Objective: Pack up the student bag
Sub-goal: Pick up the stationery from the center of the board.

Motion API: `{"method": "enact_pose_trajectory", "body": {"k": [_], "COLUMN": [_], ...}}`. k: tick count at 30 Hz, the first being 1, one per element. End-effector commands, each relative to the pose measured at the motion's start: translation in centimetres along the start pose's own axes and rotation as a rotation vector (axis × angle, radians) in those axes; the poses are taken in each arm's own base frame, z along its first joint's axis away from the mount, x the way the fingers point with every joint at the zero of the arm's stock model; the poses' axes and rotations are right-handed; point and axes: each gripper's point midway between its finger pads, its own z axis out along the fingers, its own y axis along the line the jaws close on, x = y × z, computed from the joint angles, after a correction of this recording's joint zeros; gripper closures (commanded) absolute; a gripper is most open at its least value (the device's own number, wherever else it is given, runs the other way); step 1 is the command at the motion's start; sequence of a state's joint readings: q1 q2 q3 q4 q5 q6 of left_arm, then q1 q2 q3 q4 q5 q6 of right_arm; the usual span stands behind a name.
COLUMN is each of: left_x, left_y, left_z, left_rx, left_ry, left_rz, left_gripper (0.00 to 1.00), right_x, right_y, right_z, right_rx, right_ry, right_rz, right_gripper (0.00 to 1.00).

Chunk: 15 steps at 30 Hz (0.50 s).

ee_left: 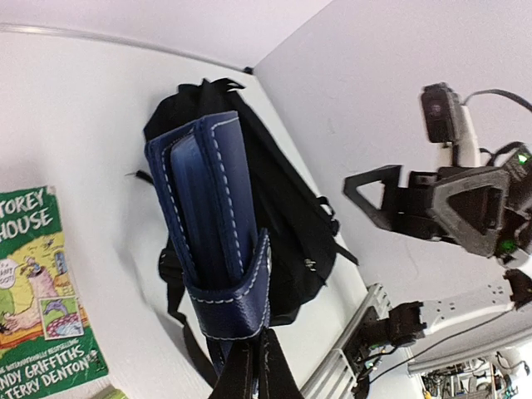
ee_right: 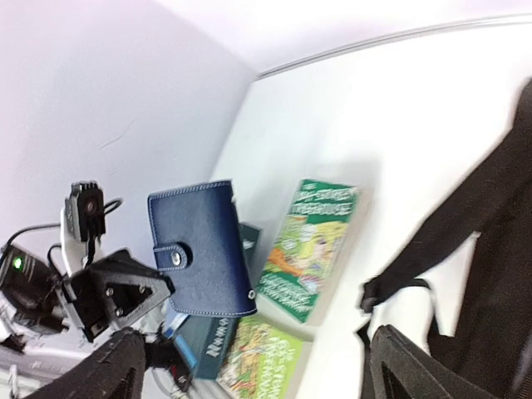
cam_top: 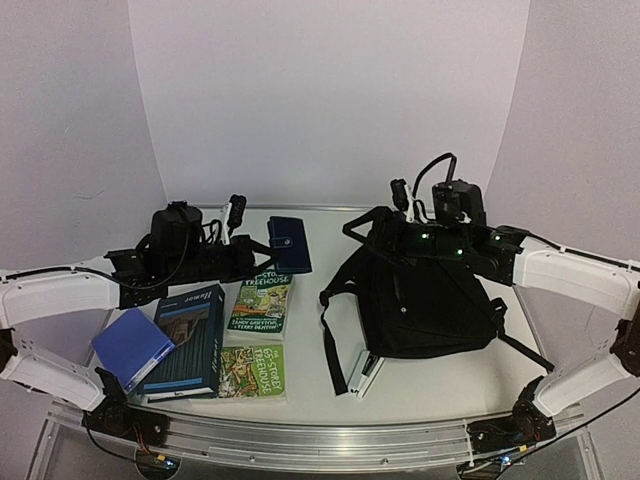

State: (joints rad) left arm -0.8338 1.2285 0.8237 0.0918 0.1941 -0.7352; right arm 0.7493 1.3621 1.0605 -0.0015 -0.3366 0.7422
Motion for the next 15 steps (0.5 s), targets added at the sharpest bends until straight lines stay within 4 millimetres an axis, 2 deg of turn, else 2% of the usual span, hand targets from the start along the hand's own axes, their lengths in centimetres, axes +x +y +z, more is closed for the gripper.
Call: {"method": "enact_pose_trajectory", "body": {"k": [1,7,11,15], "left_x": [-2.6,-3.2,-3.1,-2.9], "left_y": [-5.6,-8.9,-10.0,-10.4], "left_z": [-2.2,-3.0,-2.8,-2.4], "left_rx": [0.225,0.391,0.458,0.484], "left_ry": [-0.088,-0.103,-0.092,-0.068], "left_rz": [0.132,0.15,0.155,0.156], "left_gripper": [1.0,1.0,1.0,1.0], "right_x": [1.3,2.9,3.3,3.1], "right_y": [5.4,6.3,7.0,7.7], "right_z": [0.7,1.5,1.4,0.8], "right_rx": [-0.251,-0.289,-0.322,-0.352], "right_ry": [0.062,0.115,0.13,0.119], "right_rz": [-0.041,-0.053,-0.073,-0.084], "right_gripper": [0.11,0.15,0.31,0.41]}}
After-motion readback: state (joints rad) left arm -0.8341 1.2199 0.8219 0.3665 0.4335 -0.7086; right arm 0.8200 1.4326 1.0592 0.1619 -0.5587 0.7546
